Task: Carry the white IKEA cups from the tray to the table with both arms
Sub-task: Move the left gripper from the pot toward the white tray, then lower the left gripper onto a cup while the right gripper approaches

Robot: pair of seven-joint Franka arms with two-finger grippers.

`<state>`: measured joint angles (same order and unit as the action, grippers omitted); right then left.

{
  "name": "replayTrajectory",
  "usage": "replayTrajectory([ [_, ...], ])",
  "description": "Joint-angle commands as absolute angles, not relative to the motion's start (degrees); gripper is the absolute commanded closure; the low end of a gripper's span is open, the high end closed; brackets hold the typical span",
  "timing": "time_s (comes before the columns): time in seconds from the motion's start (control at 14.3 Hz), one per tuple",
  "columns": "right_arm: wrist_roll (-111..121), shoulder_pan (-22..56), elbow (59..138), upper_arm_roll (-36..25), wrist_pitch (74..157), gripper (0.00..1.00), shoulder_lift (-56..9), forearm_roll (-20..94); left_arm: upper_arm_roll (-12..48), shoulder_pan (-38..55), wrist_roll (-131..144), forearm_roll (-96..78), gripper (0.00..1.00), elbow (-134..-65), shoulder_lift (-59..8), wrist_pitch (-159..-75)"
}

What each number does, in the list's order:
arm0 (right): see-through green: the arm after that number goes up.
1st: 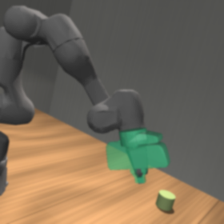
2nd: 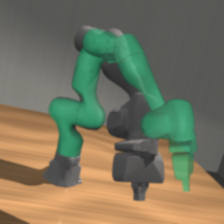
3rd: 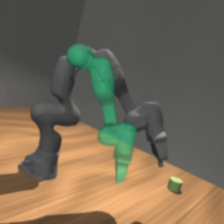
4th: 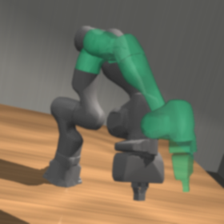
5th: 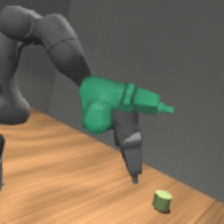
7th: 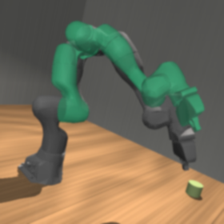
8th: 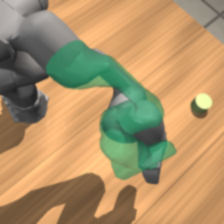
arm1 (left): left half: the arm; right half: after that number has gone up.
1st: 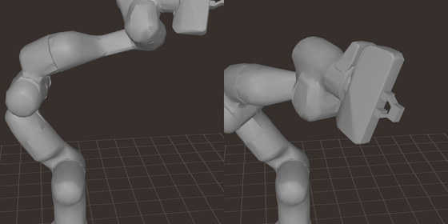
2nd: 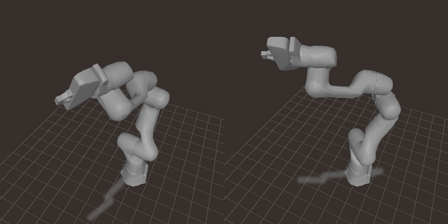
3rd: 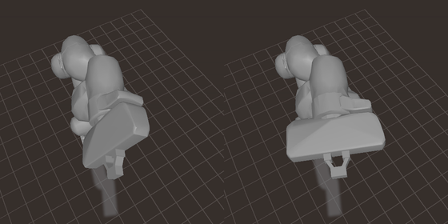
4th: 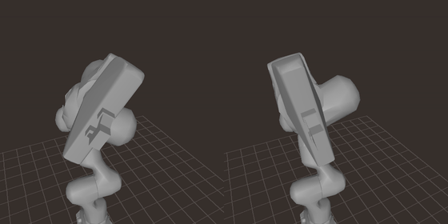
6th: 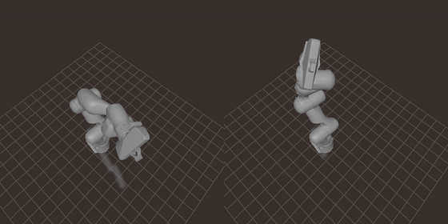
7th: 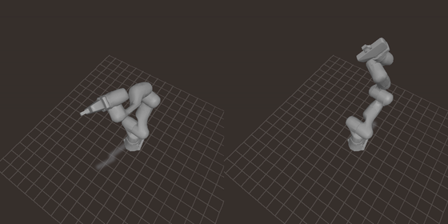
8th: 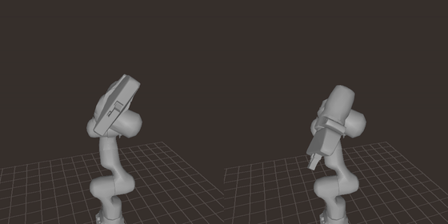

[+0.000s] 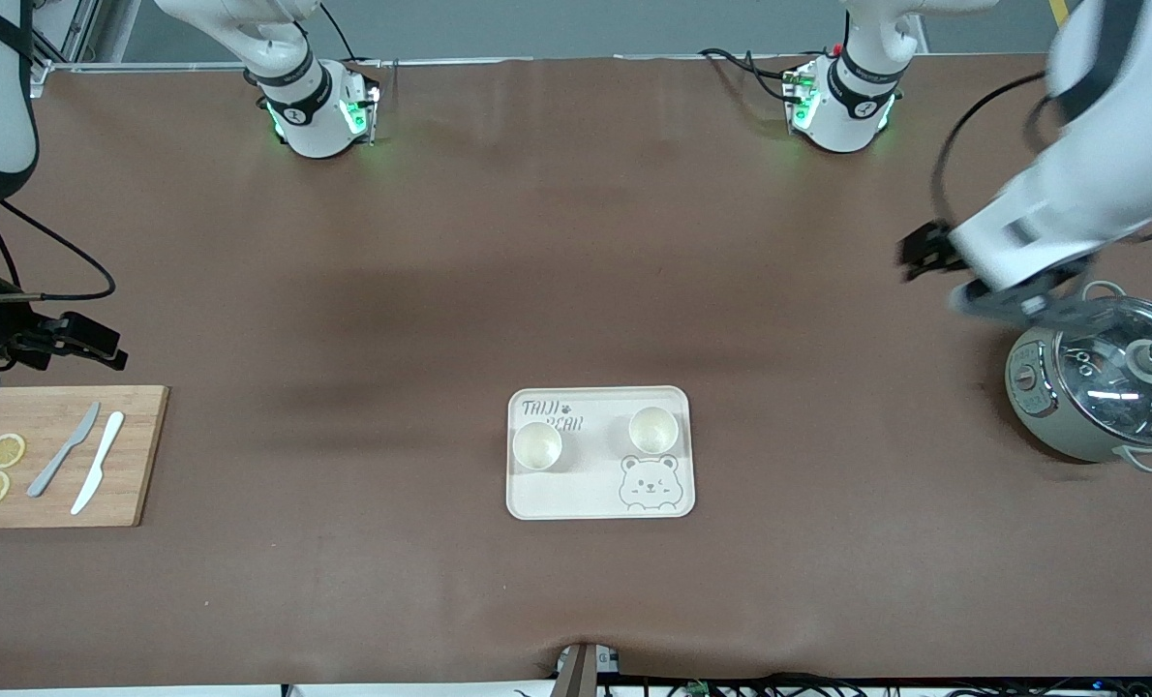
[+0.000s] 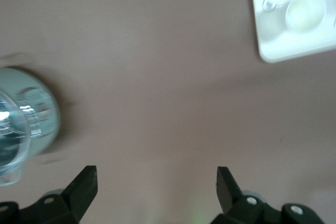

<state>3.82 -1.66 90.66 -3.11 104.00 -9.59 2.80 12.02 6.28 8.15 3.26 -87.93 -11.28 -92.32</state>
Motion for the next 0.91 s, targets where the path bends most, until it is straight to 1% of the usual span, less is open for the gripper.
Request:
replayTrajectory([
  [0.0,3.08,-1.41,91.41,-3.08,104.85,0.0,-8.96,1.76,16.51,6.5,21.4,5.45,0.0,-85.96,-18.01,-99.63],
  [0.21,2.73,-0.88,90.97,-3.08,104.68,0.0,-8.96,1.67,17.75,7.29,29.85,6.84,0.0,-86.66,-23.27,-110.62],
  [0.35,-1.03,-0.18,89.83,-2.99,104.5,0.0,-9.31,1.76,19.33,7.3,32.51,9.92,0.0,-88.41,-25.74,-116.08],
  [0.7,-11.14,5.52,85.96,-2.9,104.68,0.0,-12.3,2.81,19.69,7.29,36.82,11.25,0.0,-95.79,-27.24,-131.72],
  [0.84,-15.36,8.16,85.7,-2.9,104.85,0.0,-13.35,2.55,19.69,7.29,37.53,11.25,0.0,-96.5,-28.73,-134.2],
])
